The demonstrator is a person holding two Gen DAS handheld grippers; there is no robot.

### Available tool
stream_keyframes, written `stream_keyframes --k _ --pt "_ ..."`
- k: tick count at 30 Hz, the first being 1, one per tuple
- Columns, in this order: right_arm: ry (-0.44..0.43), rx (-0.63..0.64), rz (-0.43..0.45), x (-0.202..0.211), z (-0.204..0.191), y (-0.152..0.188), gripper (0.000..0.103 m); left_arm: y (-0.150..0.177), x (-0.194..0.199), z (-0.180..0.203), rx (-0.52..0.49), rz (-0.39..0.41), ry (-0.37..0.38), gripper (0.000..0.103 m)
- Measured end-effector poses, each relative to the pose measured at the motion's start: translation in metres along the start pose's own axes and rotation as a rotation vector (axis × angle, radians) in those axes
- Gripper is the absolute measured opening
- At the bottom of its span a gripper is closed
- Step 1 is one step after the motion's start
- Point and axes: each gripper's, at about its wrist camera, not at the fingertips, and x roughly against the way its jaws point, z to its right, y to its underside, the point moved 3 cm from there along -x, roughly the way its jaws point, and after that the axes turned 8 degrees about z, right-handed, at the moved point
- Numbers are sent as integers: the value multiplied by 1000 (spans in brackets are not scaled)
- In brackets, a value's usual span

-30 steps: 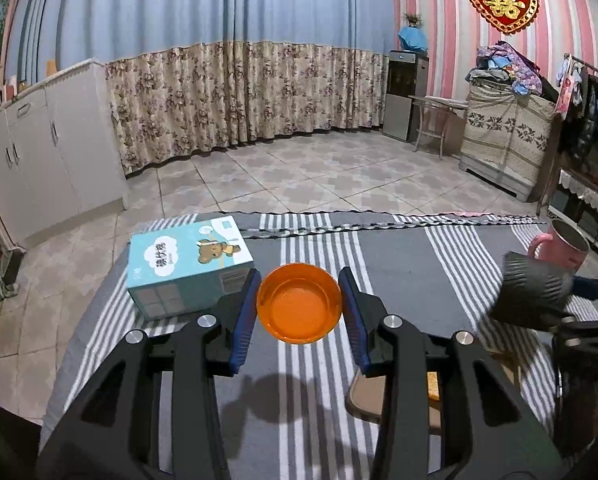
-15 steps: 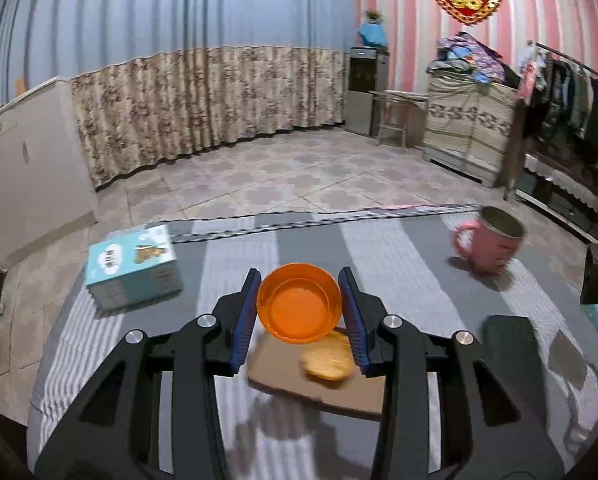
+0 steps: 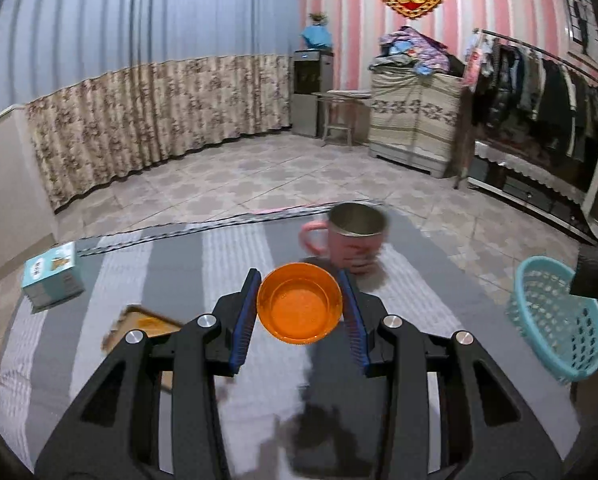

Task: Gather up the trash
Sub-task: 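Carry the orange lid and black cylinder over the teal basket with both grippers, then open the left gripper to drop the orange lid while the right releases the cylinder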

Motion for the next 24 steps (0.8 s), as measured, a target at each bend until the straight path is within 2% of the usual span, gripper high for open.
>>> stream_keyframes --k 7,11,17,23,24 --pt "76 67 8 -3 31 -3 68 3 -8 97 -50 -4 102 39" --pt "85 11 -21 -6 63 -2 68 8 -13 153 -74 -13 178 39" --pt "128 -28 -43 -8 89 7 68 16 -15 232 -127 -25 290 39" --pt "126 -79 -51 -9 103 9 68 20 -15 282 -187 -30 372 39" --pt "127 -81 -51 -9 104 9 68 20 -15 286 -192 -34 388 42"
